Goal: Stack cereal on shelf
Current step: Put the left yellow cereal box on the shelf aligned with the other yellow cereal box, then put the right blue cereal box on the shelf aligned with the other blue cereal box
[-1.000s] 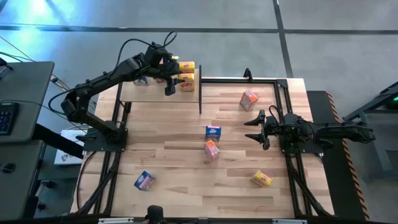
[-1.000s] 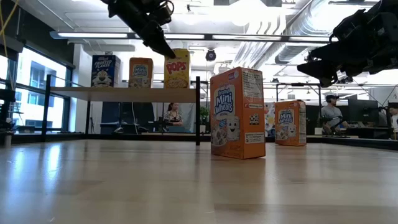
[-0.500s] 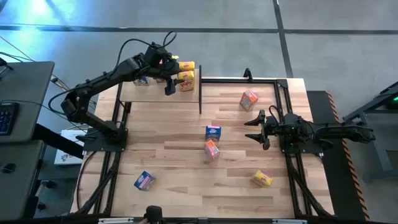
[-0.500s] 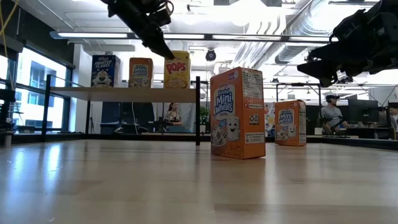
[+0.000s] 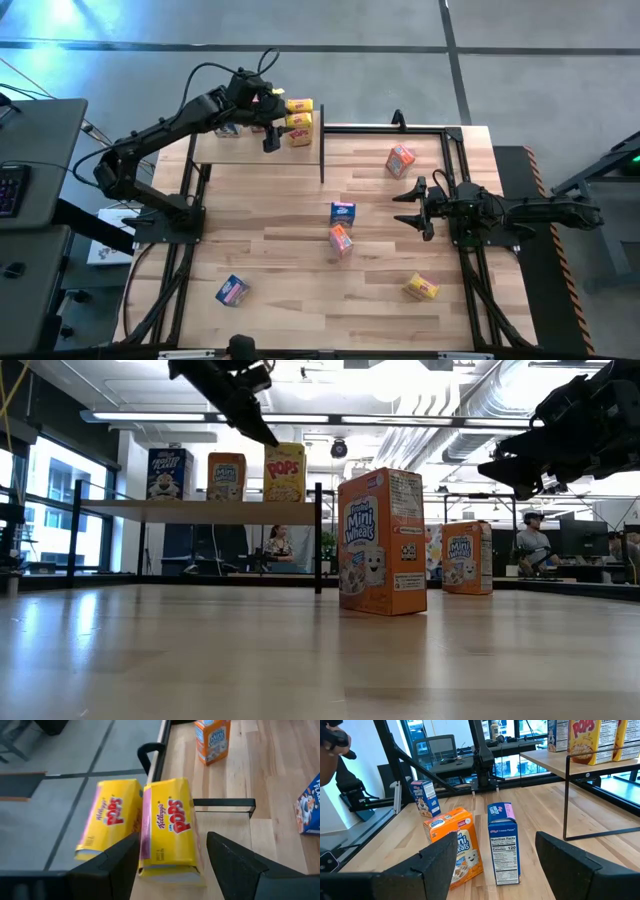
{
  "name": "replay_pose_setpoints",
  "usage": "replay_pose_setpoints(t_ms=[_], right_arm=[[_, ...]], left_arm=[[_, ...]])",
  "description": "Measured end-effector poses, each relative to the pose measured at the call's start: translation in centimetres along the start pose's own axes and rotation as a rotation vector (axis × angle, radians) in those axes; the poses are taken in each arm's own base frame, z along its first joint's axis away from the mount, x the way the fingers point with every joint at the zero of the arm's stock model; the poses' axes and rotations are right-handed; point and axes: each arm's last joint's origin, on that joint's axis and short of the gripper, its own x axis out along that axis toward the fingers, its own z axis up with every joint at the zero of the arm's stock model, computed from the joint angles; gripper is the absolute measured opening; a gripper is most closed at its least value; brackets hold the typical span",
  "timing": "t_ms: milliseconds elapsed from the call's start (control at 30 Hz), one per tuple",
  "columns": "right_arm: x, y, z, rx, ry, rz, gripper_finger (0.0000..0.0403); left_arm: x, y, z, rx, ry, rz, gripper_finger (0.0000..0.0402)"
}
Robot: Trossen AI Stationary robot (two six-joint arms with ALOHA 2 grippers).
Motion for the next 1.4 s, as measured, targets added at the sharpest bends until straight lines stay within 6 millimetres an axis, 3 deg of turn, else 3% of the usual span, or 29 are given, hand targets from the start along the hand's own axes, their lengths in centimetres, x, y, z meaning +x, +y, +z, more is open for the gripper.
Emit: replay_pose_setpoints(t_ms=[433, 767, 1033, 1400], right_arm=[[0.0, 0.0, 0.0, 0.000, 0.000, 0.000, 0.0261], [0.0, 0.0, 0.0, 0.000, 0.000, 0.000, 0.0261], [0.0, 0.0, 0.0, 0.000, 0.000, 0.000, 0.0261], [0.0, 0.0, 0.0, 0.000, 0.005, -0.001, 0.0261]], left_arm=[[-3.9, -2.2, 1.5, -0.010, -0.040, 0.058, 0.0221], [-4.8, -8.0, 3.9, 0.026, -0.102, -0.087, 0.0221], [-2.8, -13.3, 5.7, 0.067, -0.101, -0.171, 0.0221], [2.9, -18.3, 6.2, 0.063, -0.047, -0.250, 0.0221]])
